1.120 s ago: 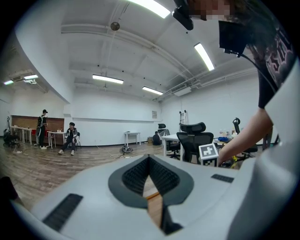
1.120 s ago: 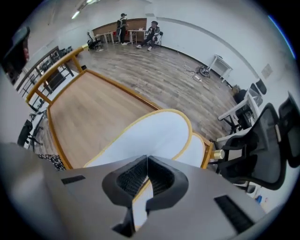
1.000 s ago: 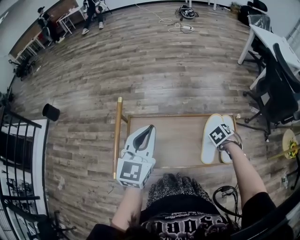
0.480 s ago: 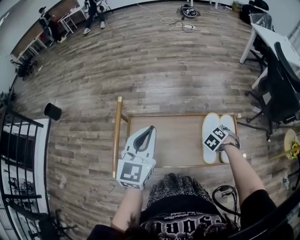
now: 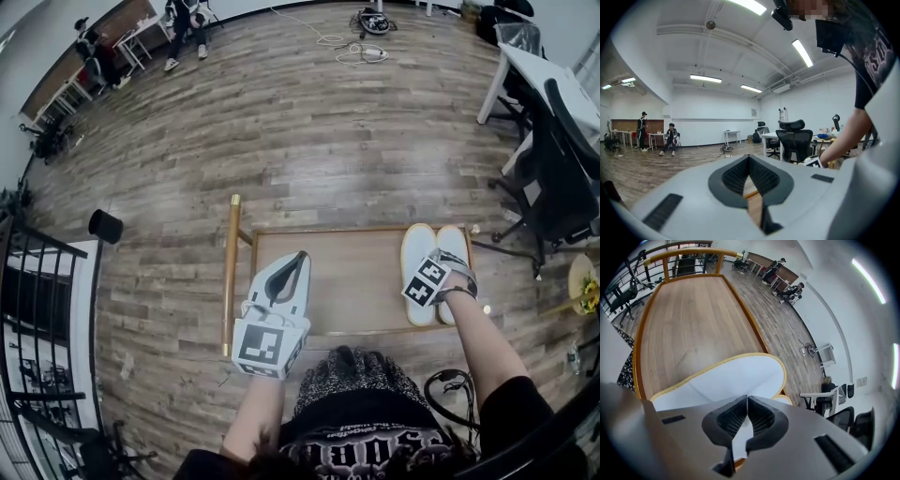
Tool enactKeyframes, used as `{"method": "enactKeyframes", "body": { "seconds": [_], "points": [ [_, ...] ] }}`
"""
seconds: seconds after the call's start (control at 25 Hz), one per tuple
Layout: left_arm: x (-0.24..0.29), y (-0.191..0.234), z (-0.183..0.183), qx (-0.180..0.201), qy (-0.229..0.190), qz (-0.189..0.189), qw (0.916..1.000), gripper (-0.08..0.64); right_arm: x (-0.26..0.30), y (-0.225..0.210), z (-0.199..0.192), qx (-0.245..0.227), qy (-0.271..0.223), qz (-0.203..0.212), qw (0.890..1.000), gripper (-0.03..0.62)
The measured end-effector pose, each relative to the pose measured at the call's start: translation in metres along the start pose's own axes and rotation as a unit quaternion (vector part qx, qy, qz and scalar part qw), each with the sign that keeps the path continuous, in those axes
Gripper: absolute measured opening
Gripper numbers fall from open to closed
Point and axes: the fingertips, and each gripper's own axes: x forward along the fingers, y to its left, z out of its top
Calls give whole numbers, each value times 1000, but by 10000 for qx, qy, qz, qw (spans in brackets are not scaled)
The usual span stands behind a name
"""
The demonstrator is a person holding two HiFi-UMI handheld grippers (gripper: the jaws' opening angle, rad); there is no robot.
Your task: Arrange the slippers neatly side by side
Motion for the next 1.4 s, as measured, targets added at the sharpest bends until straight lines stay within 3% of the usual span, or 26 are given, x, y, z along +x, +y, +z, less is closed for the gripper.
{"method": "enactKeyframes", "body": {
  "seconds": [0.2,0.56,0.8,1.0,1.08,1.24,1.4],
  "points": [
    [-1,-4,0,18,-6,-16,10000,2,1,1,0,93,-14,121,9999,9],
    [-2,-5,1,64,-12,15,10000,2,-6,-2,1,723,-396,-5,9966,20],
    [0,-9,2,55,-19,-28,10000,2,-33,-4,-1,1589,-889,468,9822,40],
    [5,-13,6,23,-58,-78,10000,2,-54,-8,-2,1903,-1120,693,9729,92],
    [7,-16,9,44,-83,-121,9999,2,-67,-17,0,2238,-1384,633,9627,91],
    [12,-22,14,77,-123,-168,9998,2,-104,-35,-4,3167,-1818,652,9286,91],
    [13,-26,18,71,-153,-223,9996,2,-148,-61,-5,3946,-2477,369,8840,19]
  ]
}}
